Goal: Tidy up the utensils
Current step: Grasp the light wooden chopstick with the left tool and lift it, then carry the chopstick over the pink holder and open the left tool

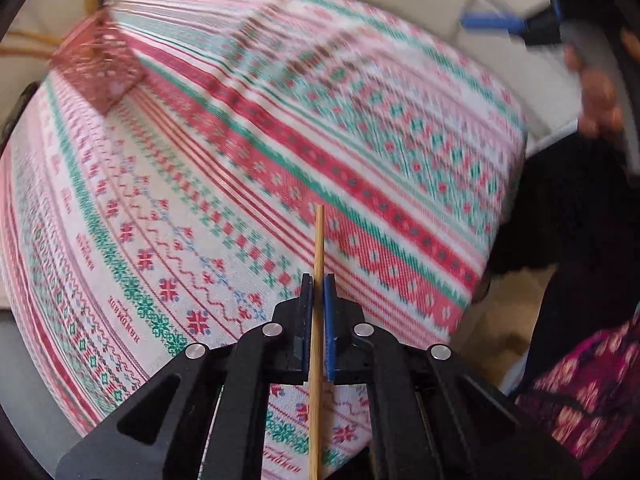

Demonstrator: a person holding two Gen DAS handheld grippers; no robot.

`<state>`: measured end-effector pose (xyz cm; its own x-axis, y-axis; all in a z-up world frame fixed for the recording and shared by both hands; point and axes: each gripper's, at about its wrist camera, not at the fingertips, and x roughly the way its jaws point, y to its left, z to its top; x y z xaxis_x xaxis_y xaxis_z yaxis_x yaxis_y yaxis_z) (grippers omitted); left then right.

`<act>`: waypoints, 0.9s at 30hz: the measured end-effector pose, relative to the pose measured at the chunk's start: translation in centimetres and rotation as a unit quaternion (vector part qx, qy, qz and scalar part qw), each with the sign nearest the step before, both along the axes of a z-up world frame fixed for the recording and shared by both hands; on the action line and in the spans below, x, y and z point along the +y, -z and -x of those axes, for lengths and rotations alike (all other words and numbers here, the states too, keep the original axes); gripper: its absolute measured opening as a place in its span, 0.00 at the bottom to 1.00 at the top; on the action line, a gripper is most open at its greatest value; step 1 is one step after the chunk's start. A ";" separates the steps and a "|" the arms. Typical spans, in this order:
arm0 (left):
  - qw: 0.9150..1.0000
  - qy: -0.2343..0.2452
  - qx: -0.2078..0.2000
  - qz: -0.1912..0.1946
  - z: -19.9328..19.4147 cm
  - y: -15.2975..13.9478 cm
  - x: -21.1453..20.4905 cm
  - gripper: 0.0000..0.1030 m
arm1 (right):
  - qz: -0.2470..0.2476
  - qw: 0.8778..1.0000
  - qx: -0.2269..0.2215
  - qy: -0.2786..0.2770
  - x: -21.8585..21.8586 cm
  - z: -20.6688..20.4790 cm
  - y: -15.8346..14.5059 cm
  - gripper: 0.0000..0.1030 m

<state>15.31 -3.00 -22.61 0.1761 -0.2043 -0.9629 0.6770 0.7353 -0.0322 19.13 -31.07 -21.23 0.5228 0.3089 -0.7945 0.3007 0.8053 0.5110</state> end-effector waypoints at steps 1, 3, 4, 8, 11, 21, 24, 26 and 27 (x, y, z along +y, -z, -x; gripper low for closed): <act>1.000 -0.019 -0.009 0.019 -0.1 -0.9 0.5 0.04 | 0.004 1.000 0.001 -0.001 0.1 0.0 0.0 0.93; 0.996 -0.059 -0.034 0.062 -0.9 -2.9 2.3 0.04 | 0.008 1.000 0.003 0.001 0.0 0.0 0.1 0.93; 0.992 -0.082 -0.044 0.090 -1.2 -4.0 3.3 0.04 | 0.006 1.000 0.004 0.003 0.0 0.0 0.1 0.93; 0.964 -0.158 -0.099 0.190 -1.1 -7.8 6.3 0.04 | -0.002 1.000 0.009 0.007 -0.3 -0.1 0.4 0.93; 0.941 -0.190 -0.138 0.243 -0.1 -10.0 6.9 0.04 | -0.006 1.000 0.012 0.003 -0.1 -0.3 0.6 0.93; 0.893 -0.223 -0.235 0.313 0.0 -16.9 4.7 0.04 | -0.022 1.000 0.015 -0.003 0.7 -0.6 0.8 0.93; 0.880 -0.227 -0.282 0.309 -0.5 -19.5 4.2 0.04 | -0.024 1.000 0.013 -0.005 0.8 -0.7 0.7 0.93; 0.874 -0.231 -0.306 0.300 -1.2 -21.1 3.9 0.04 | -0.028 0.999 0.014 -0.005 0.8 -0.7 0.8 0.93; 0.870 -0.236 -0.316 0.295 -1.9 -21.9 3.8 0.04 | -0.032 0.999 0.016 -0.005 0.7 -0.7 0.8 0.93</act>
